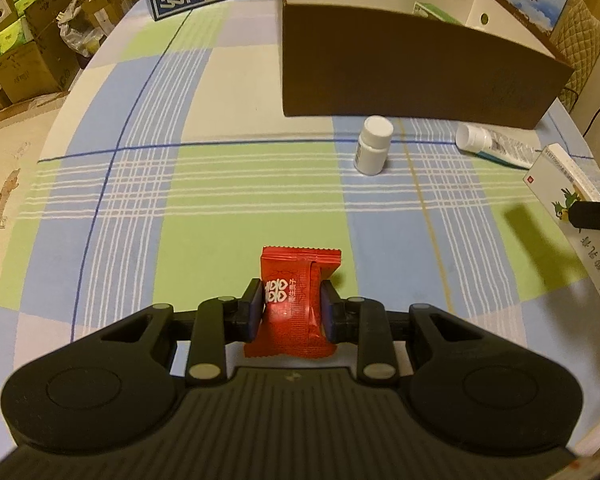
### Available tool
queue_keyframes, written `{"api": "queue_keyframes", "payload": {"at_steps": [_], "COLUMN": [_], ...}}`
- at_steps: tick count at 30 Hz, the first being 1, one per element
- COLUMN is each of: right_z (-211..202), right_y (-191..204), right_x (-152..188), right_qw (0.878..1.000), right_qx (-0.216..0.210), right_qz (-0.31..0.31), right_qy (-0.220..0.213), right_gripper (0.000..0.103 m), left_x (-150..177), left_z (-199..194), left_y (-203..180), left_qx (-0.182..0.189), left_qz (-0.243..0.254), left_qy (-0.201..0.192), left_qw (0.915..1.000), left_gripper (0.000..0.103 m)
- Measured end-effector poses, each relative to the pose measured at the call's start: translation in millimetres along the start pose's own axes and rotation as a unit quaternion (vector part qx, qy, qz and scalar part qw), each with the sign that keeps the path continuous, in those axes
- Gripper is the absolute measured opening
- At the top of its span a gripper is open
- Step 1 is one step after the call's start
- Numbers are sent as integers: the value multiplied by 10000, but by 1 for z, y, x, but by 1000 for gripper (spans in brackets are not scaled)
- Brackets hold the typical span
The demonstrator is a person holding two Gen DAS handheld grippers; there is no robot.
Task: Organize objects
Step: 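Carry the red candy and white medicine box over the box with both tools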
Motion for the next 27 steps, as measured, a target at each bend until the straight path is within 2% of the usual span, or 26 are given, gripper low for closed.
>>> {"api": "queue_keyframes", "payload": {"at_steps": [16,27], "right_z": [-18,-24], "right_y": [7,1], "right_x": [-33,-82], "right_qw": [9993,9968], "right_qx": [-196,-381], "right_qz": [-104,-198], "right_qy": [-315,-680], "right_gripper": [23,23], "left_x": [-53,-123], "left_z": [-29,-37], "left_y": [-13,-30], "left_qx": [179,280], "left_qz": [188,460], "left_qy": [-540,-994], "left_qw": [9982,9936], "left_gripper": [25,25]}}
Point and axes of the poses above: each gripper's, at about its wrist camera, not at the fingertips, and z roughly the way its jaws point, y to its left, x to its underside, the point moved 9 cm from there along z, roughly the way its jaws point, and after that the axes turned 2 degrees about z, right-handed, at the moved point
